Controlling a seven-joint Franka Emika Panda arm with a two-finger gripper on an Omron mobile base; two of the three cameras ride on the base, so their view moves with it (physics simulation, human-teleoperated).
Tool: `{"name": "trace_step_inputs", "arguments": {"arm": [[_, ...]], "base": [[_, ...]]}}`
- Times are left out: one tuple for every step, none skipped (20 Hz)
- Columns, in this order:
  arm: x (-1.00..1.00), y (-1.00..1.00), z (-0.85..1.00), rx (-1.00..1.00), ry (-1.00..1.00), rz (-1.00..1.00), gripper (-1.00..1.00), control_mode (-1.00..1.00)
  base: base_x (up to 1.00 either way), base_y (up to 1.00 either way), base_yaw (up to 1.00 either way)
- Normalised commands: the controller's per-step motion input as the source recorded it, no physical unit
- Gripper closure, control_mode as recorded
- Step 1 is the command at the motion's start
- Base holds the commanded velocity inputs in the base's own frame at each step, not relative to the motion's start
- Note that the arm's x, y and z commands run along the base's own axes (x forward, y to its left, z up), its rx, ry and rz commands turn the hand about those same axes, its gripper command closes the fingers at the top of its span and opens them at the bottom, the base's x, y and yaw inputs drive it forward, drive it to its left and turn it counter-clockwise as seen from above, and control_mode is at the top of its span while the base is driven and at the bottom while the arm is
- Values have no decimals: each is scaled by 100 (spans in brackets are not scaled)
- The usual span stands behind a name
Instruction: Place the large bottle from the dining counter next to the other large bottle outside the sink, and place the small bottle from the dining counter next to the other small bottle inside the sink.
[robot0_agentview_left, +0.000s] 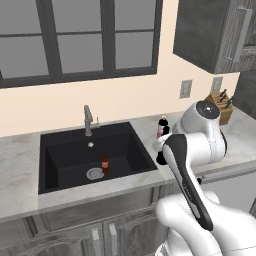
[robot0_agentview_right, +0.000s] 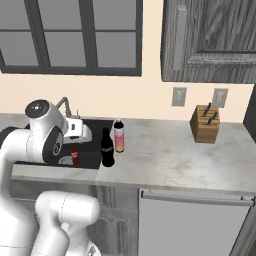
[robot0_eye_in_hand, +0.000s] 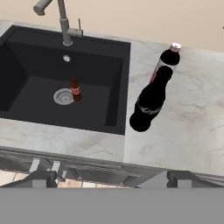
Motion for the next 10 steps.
{"name": "trace_step_inputs", "arguments": {"arm": [[0, 0, 0, 0, 0, 0, -100, -100], [0, 0, 0, 0, 0, 0, -100, -100], [0, 0, 0, 0, 0, 0, -100, -100], [0, 0, 0, 0, 0, 0, -100, -100], [0, 0, -1, 0, 0, 0, -100, -100], [0, 0, -1, 0, 0, 0, -100, -100], [0, 0, -1, 0, 0, 0, -100, -100], [0, 0, -2, 0, 0, 0, -100, -100], [0, 0, -4, 0, 0, 0, -100, -100], [0, 0, 0, 0, 0, 0, -100, 100]], "base": [[0, 0, 0], [0, 0, 0], [0, 0, 0], [0, 0, 0], [0, 0, 0], [0, 0, 0], [0, 0, 0], [0, 0, 0], [0, 0, 0], [0, 0, 0]]}}
